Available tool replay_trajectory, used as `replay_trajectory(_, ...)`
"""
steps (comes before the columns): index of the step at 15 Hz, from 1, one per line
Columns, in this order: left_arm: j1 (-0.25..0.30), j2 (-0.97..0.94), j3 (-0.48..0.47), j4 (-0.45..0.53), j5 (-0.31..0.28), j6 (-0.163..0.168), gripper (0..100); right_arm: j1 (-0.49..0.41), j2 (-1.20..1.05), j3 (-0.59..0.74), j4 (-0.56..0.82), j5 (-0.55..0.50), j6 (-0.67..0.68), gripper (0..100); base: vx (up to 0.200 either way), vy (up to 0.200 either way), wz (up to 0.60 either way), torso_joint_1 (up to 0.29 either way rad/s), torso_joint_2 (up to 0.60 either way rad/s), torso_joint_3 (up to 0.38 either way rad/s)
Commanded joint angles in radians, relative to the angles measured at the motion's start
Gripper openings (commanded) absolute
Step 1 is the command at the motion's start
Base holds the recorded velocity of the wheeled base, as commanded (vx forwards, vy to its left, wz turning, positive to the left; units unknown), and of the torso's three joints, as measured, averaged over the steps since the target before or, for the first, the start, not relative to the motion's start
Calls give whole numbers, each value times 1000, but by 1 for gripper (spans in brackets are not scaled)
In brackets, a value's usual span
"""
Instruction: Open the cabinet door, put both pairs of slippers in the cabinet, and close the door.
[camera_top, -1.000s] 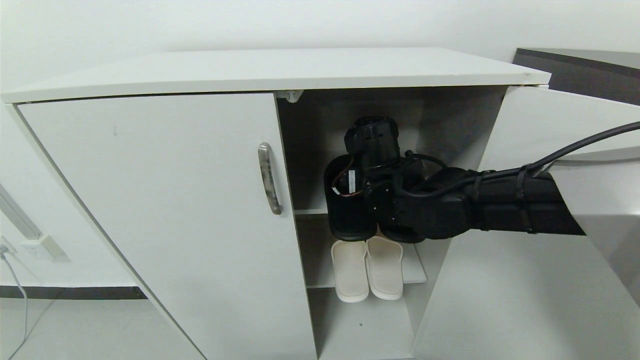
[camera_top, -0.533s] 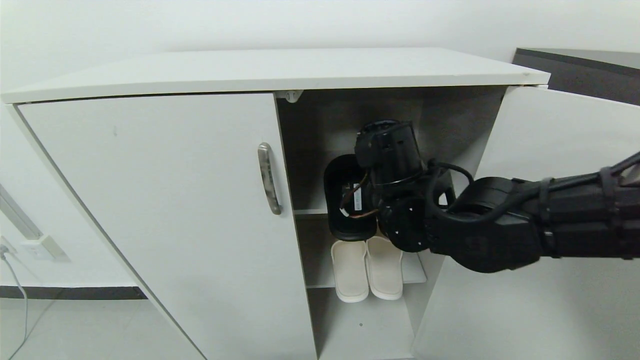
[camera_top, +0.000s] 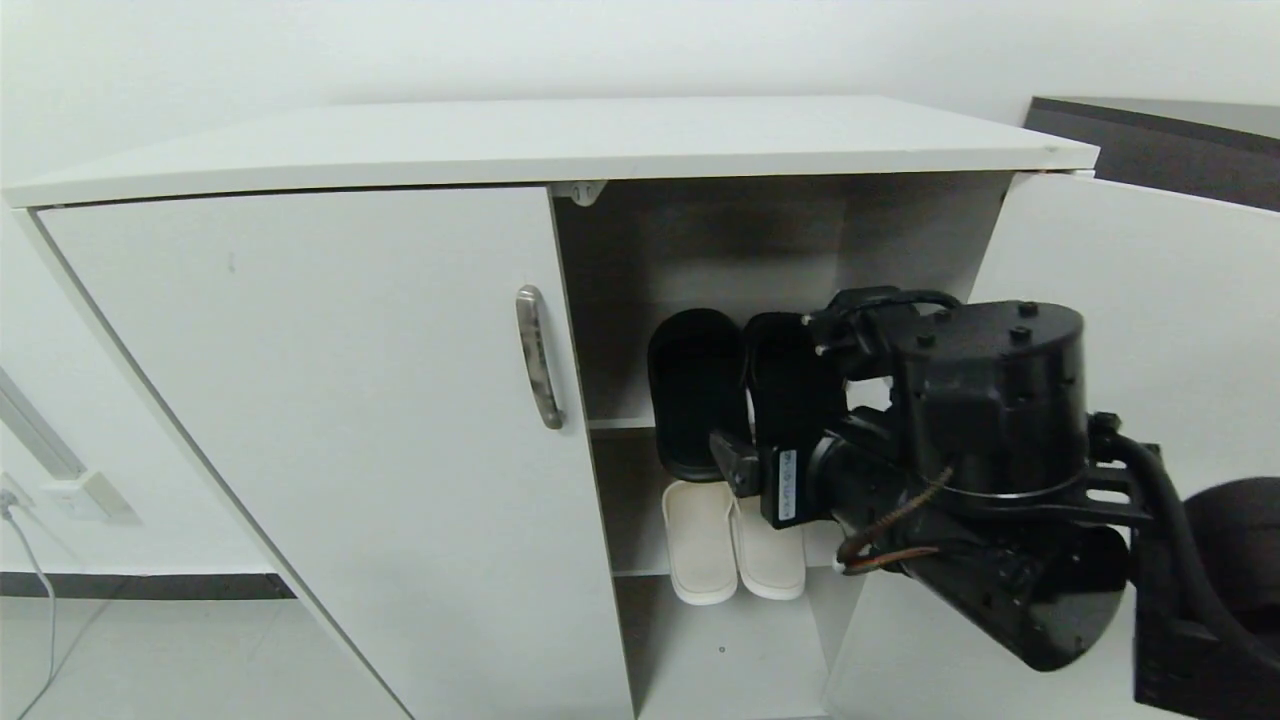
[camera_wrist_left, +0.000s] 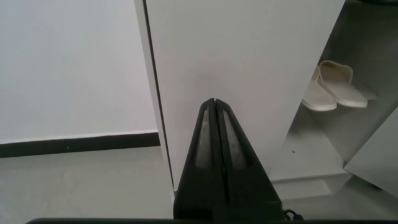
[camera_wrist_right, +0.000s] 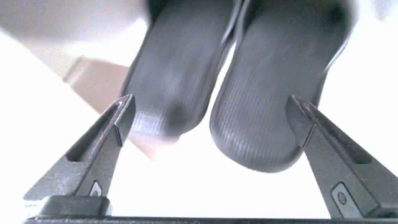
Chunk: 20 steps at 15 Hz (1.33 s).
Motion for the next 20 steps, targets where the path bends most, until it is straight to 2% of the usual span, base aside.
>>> replay_trajectory(1, 0, 1, 0, 0, 0, 0, 0, 16, -66, 116, -83, 50, -12, 0, 0, 0, 0, 0, 0, 0)
replay_trajectory(10, 0, 1, 0, 0, 0, 0, 0, 18, 5, 148, -98, 57, -20, 0, 0, 0, 0, 0, 0, 0)
replay_trajectory(14, 0, 1, 0, 0, 0, 0, 0, 18, 15, 163, -146, 57, -23, 0, -200, 0, 0, 5, 1, 2)
replay_trajectory(20, 0, 1, 0, 0, 0, 0, 0, 18, 14, 172, -147, 57, -35, 0, -200, 0, 0, 0, 3, 3)
